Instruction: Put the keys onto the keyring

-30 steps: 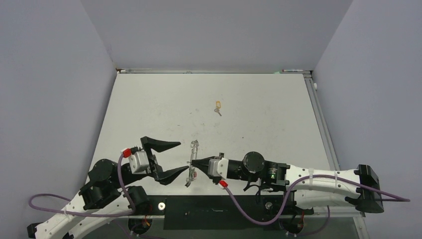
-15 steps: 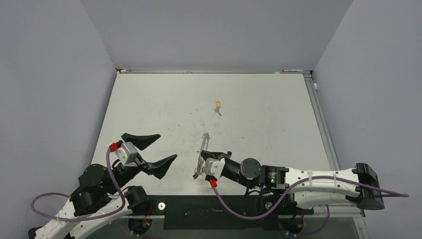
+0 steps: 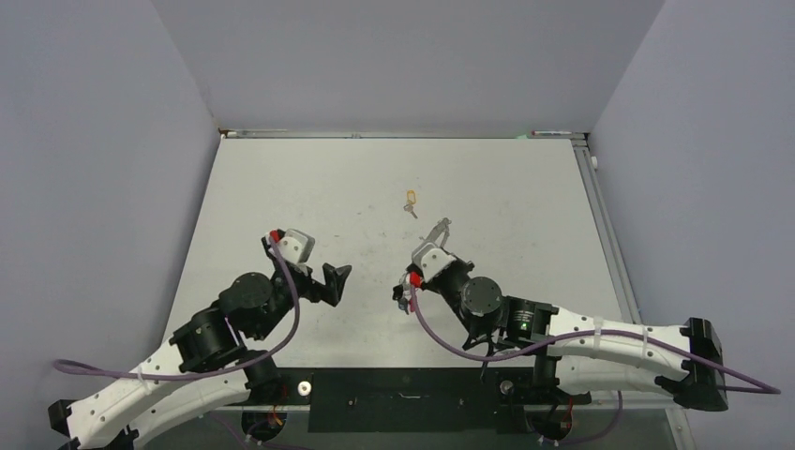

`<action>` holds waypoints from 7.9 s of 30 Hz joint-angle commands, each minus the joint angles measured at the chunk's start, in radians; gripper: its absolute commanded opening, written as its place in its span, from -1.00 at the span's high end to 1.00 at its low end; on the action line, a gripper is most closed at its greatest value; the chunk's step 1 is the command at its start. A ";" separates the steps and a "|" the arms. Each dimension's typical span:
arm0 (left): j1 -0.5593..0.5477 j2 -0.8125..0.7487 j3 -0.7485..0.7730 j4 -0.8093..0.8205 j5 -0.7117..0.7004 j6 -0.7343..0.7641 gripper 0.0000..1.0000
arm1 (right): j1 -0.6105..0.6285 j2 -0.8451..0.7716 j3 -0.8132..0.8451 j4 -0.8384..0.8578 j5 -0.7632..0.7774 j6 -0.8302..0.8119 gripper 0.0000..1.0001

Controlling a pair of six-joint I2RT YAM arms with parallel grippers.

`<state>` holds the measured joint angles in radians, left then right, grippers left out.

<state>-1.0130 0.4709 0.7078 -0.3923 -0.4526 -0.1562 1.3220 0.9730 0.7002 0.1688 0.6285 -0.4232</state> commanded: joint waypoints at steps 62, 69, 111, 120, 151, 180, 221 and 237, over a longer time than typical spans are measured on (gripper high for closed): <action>0.447 1.954 1.419 -0.153 0.469 0.024 0.22 | -0.185 -0.181 -0.022 -0.015 0.324 0.160 0.90; 0.450 2.002 1.461 -0.155 0.467 0.009 0.29 | -0.179 -0.181 -0.022 -0.015 0.322 0.159 0.90; 0.405 1.533 0.695 0.090 0.364 -0.114 1.00 | -0.154 -0.172 -0.025 -0.010 0.319 0.147 0.90; 0.239 1.279 0.313 0.111 0.252 -0.158 1.00 | -0.159 -0.151 -0.022 -0.009 0.295 0.155 0.90; 0.112 1.055 0.149 0.119 0.152 -0.276 0.48 | -0.200 -0.042 0.002 -0.001 0.225 0.158 0.90; 0.026 1.168 0.194 0.144 -0.014 -0.347 0.68 | -0.205 -0.067 0.002 -0.025 0.206 0.176 0.90; -0.018 0.725 0.141 0.121 0.133 -0.134 1.00 | -0.204 -0.143 0.024 -0.067 0.108 0.233 0.90; -0.140 0.311 0.075 0.041 0.281 0.308 1.00 | -0.202 -0.159 0.042 -0.095 -0.072 0.235 0.90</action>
<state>-1.1385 0.8768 0.8345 -0.3698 -0.2489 -0.0475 1.1244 0.8230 0.6876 0.0467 0.6212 -0.1959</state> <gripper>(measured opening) 0.004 0.054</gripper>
